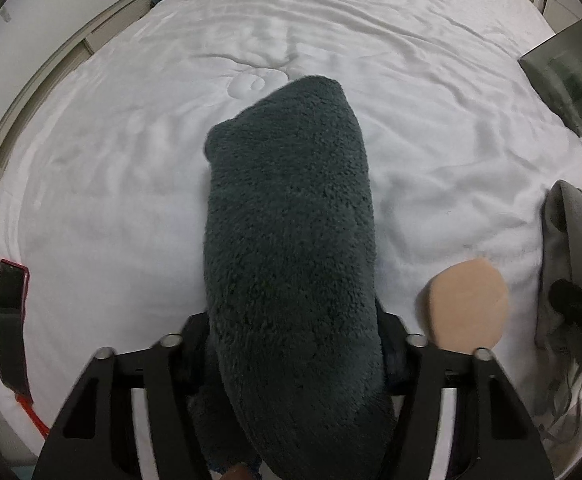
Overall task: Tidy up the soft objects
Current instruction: 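Grasp the dark green towel with the left tool while the right grasps the grey fabric, then lift and carry the green towel and grey fabric toward the green tray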
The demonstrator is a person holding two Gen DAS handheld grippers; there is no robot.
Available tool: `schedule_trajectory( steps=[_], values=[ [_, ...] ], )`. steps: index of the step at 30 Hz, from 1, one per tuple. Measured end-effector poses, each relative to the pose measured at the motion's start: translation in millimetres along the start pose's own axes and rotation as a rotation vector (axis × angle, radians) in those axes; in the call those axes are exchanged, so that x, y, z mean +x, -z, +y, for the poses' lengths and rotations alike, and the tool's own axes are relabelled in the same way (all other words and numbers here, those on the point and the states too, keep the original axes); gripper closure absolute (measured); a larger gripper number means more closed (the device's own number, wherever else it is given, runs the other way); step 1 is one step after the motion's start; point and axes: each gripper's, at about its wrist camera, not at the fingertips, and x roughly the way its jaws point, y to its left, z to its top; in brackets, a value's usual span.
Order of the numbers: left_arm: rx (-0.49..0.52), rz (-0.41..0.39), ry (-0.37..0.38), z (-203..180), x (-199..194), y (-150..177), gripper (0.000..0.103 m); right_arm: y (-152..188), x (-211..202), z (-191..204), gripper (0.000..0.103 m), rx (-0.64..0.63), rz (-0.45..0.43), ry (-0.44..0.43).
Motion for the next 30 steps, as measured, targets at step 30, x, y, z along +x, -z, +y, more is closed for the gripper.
schedule_trajectory(
  steps=[30],
  values=[
    [-0.106,-0.095,-0.131,20.9,-103.6,22.8,0.078,34.1,-107.0,45.4,0.088,-0.274,-0.126,-0.198]
  ],
)
